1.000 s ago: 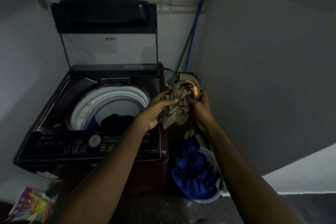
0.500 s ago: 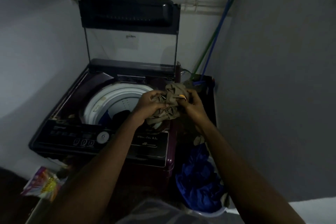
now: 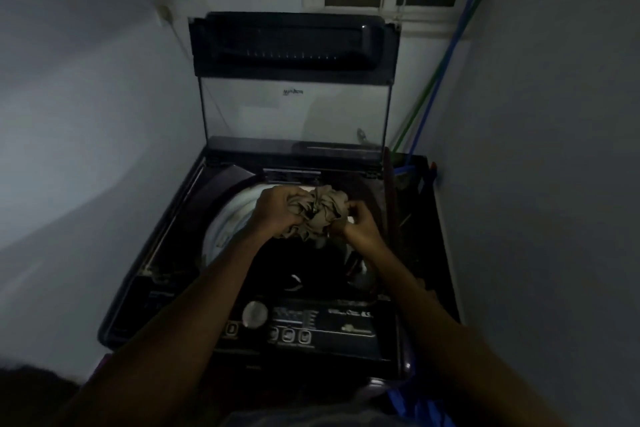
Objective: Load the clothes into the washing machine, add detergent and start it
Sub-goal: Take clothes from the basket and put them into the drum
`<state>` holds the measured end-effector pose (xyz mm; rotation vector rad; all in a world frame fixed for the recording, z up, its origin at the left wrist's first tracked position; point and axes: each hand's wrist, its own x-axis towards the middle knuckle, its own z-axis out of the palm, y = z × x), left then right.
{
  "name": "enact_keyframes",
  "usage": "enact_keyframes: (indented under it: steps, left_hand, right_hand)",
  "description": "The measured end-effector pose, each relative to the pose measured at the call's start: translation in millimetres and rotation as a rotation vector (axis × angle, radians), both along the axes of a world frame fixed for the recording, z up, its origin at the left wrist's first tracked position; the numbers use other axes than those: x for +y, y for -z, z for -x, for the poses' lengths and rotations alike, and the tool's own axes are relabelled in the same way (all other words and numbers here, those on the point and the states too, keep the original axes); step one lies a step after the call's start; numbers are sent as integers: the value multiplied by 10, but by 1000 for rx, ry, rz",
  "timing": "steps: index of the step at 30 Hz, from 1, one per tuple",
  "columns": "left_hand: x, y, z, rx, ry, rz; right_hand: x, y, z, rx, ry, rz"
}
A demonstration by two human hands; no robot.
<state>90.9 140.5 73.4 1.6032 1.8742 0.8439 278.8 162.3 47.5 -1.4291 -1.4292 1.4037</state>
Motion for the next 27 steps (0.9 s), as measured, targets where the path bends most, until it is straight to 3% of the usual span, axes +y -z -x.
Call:
enact_keyframes:
  steps: [5,9,12,15,27]
  left_hand:
    - [245,180,291,19,123,32]
    - [423,463,546,251,232,137]
    - [375,511,622,189,239,148]
    - [365,592,640,123,228,157]
    - [238,489,57,148,267,88]
  right_hand:
    - [158,196,357,-80,36,-24]
    - [224,226,418,-398,-103,-23]
    - [192,256,396,-539,-115,-56]
    - [117,257,367,-535,-65,-112]
    - [19,160,-37,-415,175,-226]
